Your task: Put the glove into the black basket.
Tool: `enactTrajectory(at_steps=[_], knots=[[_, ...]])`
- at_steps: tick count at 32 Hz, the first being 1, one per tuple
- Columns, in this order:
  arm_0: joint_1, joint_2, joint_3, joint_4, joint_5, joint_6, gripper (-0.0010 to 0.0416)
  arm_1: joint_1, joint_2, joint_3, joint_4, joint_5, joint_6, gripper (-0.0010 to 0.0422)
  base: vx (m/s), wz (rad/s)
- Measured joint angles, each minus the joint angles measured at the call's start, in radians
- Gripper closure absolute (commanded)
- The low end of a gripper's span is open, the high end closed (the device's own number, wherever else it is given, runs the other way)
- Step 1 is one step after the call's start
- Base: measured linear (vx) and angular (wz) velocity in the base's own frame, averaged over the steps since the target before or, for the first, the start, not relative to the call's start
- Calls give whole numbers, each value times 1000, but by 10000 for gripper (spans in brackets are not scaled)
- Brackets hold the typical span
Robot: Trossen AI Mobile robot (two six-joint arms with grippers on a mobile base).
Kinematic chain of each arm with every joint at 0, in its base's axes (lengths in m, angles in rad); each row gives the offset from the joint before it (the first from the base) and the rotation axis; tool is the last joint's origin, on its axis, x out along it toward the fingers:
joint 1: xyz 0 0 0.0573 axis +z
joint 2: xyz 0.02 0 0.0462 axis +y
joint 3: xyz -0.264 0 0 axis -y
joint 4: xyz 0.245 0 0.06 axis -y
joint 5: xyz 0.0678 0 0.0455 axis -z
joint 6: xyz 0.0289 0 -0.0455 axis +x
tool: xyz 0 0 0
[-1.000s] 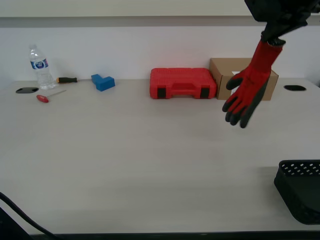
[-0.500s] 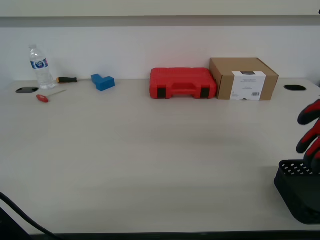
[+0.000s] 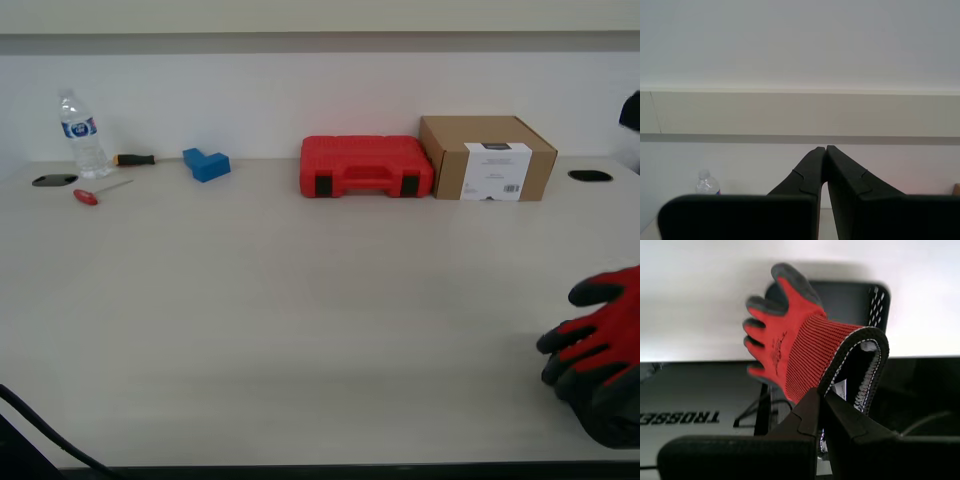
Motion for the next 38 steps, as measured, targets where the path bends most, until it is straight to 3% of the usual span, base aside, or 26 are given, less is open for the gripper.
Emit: enactTrajectory(at_steps=[9, 18, 28, 36, 38], knots=[[-50, 316, -3, 4, 4, -6, 407, 0, 0, 1, 1, 4, 0, 412, 0, 0], [-100, 521, -2, 4, 4, -8, 406, 0, 0, 0, 2, 4, 0, 412, 0, 0], [-108, 536, 15, 91, 19, -18, 398, 0, 0, 0, 2, 4, 0, 412, 0, 0], [-122, 536, 14, 98, 37, -47, 275, 0, 0, 0, 2, 4, 0, 412, 0, 0], [-122, 536, 15, 98, 74, -93, 240, 0, 0, 0, 2, 4, 0, 412, 0, 0]])
